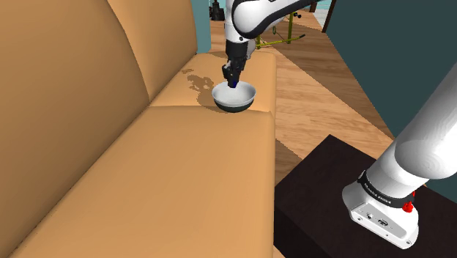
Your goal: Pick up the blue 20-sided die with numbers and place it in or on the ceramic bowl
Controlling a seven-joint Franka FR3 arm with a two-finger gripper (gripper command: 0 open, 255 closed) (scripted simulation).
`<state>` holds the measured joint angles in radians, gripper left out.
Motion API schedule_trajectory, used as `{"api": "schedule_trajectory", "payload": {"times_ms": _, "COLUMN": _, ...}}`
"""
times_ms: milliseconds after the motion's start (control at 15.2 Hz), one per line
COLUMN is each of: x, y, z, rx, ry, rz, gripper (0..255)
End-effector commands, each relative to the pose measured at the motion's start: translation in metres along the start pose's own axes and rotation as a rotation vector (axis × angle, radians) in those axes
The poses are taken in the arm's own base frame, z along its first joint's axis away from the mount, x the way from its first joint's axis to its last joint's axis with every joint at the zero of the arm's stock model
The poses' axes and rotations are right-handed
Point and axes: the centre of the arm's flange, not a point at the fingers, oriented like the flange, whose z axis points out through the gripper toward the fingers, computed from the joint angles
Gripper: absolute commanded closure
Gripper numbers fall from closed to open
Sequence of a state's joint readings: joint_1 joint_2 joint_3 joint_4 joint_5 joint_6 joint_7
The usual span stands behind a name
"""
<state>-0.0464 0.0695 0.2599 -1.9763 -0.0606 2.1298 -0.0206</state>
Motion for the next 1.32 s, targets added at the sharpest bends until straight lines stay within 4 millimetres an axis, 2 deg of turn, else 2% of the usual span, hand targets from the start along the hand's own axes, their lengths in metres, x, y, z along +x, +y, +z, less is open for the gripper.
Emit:
{"api": "schedule_trajectory", "payload": {"times_ms": 0, "x": -0.002, "y": -0.001, "z": 0.011, "rx": 0.0, "ry": 0.0, "rz": 0.0, "gripper": 255}}
{"api": "schedule_trajectory", "payload": {"times_ms": 66, "x": -0.002, "y": -0.001, "z": 0.019, "rx": 0.0, "ry": 0.0, "rz": 0.0, "gripper": 255}}
{"api": "schedule_trajectory", "payload": {"times_ms": 594, "x": -0.002, "y": -0.001, "z": 0.019, "rx": 0.0, "ry": 0.0, "rz": 0.0, "gripper": 255}}
{"api": "schedule_trajectory", "payload": {"times_ms": 660, "x": -0.002, "y": -0.001, "z": 0.019, "rx": 0.0, "ry": 0.0, "rz": 0.0, "gripper": 0}}
{"api": "schedule_trajectory", "payload": {"times_ms": 990, "x": -0.002, "y": -0.001, "z": 0.019, "rx": 0.0, "ry": 0.0, "rz": 0.0, "gripper": 0}}
{"api": "schedule_trajectory", "payload": {"times_ms": 1254, "x": -0.002, "y": -0.001, "z": -0.031, "rx": 0.0, "ry": 0.0, "rz": 0.0, "gripper": 0}}
